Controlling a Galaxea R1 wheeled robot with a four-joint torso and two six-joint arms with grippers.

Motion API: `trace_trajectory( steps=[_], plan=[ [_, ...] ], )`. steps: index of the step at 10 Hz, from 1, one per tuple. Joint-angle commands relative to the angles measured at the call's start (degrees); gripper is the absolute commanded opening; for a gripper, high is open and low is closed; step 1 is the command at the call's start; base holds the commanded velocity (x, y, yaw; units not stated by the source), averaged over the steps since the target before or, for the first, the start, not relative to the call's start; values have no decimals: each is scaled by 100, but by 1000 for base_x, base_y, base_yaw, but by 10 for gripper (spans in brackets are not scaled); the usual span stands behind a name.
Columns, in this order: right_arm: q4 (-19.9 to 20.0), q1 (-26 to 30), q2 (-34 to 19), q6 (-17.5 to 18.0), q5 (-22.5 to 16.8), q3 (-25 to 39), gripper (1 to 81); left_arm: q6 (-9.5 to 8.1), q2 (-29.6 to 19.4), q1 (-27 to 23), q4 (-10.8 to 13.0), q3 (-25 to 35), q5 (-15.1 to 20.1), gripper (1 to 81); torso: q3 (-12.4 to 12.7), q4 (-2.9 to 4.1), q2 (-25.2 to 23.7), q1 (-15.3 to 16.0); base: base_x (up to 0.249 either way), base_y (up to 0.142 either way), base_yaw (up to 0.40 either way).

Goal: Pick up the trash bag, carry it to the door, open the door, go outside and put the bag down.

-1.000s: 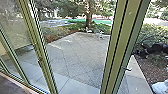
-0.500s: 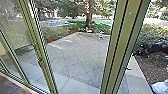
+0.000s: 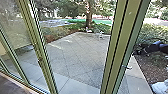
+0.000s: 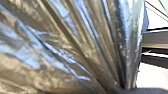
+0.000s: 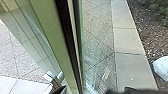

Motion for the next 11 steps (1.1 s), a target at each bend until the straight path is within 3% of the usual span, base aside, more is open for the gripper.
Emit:
trace_trajectory(
  steps=[1, 4, 5, 8, 9, 10, 11],
  plan=[
    [-896, 1046, 58, -496, 278, -566, 811, -2, -45, -194, -109, 12, 452, 10, 0, 0, 0, 0, 0, 0, 0],
    [-1098, 773, 23, -593, 322, -671, 811, -11, -98, -194, -223, 12, 460, 10, 0, 2, 0, 0, 0, 0, 0],
    [-1116, 677, -12, -644, 339, -689, 811, -11, -98, -194, -224, 12, 460, 10, 0, -292, 0, 0, 0, 0, 0],
    [-1107, 545, -232, -865, 401, -715, 811, -11, -89, -185, -232, 12, 469, 10, 0, -632, 2, 5, 0, 0, 0],
    [-1116, 518, -318, -918, 409, -689, 811, -11, -80, -185, -232, 12, 461, 10, 0, -339, 2, 5, 0, 0, 0],
    [-1124, 448, -363, -996, 496, -705, 811, -11, -80, -185, -232, 12, 469, 10, 0, -498, 2, 5, 0, 0, 0],
    [-1220, 378, -390, -1032, 679, -750, 811, -11, -89, -185, -232, 12, 460, 10, 0, -603, 2, 5, 0, 0, 0]
  ],
)
